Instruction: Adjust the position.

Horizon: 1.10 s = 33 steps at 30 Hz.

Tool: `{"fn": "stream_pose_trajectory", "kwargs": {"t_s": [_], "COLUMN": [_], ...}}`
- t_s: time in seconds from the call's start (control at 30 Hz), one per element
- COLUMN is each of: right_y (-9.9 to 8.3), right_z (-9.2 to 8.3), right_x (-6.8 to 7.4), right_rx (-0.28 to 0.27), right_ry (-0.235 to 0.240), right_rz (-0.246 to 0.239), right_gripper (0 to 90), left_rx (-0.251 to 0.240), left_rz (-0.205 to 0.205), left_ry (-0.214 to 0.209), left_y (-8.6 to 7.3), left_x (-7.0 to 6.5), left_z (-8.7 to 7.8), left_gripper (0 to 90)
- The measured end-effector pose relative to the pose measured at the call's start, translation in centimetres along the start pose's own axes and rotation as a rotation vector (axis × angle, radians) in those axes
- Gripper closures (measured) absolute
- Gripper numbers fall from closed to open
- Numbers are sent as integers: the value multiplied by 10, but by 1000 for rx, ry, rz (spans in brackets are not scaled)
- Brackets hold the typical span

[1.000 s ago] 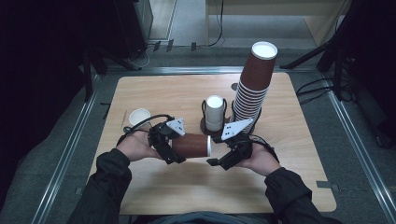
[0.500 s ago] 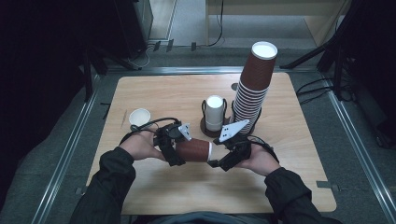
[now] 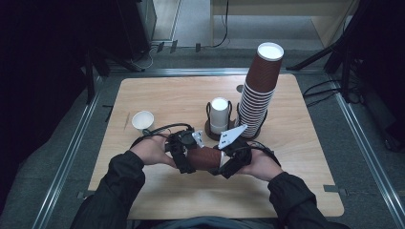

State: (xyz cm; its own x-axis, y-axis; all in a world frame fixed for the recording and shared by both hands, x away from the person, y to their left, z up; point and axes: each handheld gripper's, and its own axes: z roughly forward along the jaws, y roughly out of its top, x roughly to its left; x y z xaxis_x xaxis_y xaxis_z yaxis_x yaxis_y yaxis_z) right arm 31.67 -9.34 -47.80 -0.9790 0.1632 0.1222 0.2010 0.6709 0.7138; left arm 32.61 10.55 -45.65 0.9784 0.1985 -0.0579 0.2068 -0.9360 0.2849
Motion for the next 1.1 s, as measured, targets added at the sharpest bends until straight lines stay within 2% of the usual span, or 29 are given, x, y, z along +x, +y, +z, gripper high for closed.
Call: {"fn": "stream_pose_trajectory", "kwargs": {"t_s": [0.27, 0.37, 0.43, 0.6, 0.7, 0.77, 0.9, 1.1], "right_y": [4, 5, 6, 6, 6, 5, 4, 3], "right_z": [9, 12, 13, 13, 13, 11, 9, 2], "right_x": [3, 5, 5, 6, 6, 6, 4, 2], "right_rx": [35, 53, 46, 56, 56, 55, 42, 4], "right_ry": [1, -4, -11, -12, -14, -19, -38, -51], "right_rz": [-25, -34, -49, -59, -68, -73, -71, -60], "right_gripper": [151, 153, 200, 210, 207, 207, 207, 208], "left_rx": [0, -5, -3, 6, -31, -88, -166, -226], "left_rz": [8, -2, -2, -7, 4, -21, -38, -56], "left_ry": [-6, -16, -22, -23, 1, 1, 12, 12], "left_y": [4, 5, 5, 6, 4, 4, -1, -9], "left_x": [-3, -3, -3, -4, -7, -6, -2, 0], "left_z": [2, 2, 3, 3, 1, -3, -12, -17], "left_gripper": [81, 81, 80, 73, 56, 0, 0, 0]}}
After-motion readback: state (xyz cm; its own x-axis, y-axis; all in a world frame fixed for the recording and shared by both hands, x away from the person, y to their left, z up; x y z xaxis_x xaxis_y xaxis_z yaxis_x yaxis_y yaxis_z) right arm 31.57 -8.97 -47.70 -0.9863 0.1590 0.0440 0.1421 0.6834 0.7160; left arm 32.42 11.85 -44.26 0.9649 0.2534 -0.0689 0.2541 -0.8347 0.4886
